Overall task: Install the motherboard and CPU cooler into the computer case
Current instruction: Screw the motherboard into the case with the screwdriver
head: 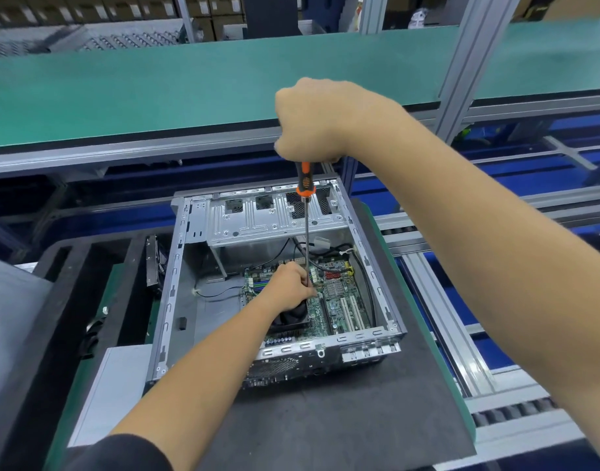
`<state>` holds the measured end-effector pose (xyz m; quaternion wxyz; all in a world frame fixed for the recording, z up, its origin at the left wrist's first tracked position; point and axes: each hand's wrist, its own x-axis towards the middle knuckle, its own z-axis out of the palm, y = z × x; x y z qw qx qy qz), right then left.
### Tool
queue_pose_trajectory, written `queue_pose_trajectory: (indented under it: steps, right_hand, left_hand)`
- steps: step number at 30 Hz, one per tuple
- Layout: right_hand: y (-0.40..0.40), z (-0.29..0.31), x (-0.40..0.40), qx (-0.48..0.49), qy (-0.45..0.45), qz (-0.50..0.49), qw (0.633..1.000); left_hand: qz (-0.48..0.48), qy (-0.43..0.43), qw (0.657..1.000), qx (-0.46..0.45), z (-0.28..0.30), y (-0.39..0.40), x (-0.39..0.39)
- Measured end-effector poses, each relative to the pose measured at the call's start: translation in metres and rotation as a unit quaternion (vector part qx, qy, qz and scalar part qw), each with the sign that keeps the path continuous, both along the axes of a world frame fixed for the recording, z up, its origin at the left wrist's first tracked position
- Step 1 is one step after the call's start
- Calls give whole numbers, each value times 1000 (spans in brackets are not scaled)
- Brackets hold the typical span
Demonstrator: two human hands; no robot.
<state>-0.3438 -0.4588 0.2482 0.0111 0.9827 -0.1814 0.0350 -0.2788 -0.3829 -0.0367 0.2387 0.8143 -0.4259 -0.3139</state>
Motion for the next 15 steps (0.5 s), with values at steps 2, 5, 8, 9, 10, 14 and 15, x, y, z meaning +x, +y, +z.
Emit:
queue_pose_trajectory:
  steps: [2, 5, 8, 9, 10, 14, 15]
  right_hand:
    - [-2, 1, -2, -14, 15, -13, 1000]
    - [-3, 8, -1, 26, 80, 10, 996]
    - [-3, 15, -1, 106, 109, 49, 987]
    - [-2, 15, 0, 100, 98, 65, 988]
    - [-1, 14, 1, 85, 79, 75, 990]
    - [-6, 5, 1, 48, 20, 42, 998]
    - [-8, 2, 1, 45, 11, 35, 998]
  left_hand:
    - [-2, -4, 1000, -1, 1, 0, 0]
    - [0, -5, 1000, 2, 3, 0, 0]
    - [4, 13, 1000, 6, 3, 0, 0]
    - [7, 19, 1000, 5, 3, 0, 0]
    - [7, 21, 1000, 5, 4, 1, 0]
    - [-2, 9, 1000, 9, 2, 1, 0]
    - [-4, 6, 1000, 7, 2, 1, 0]
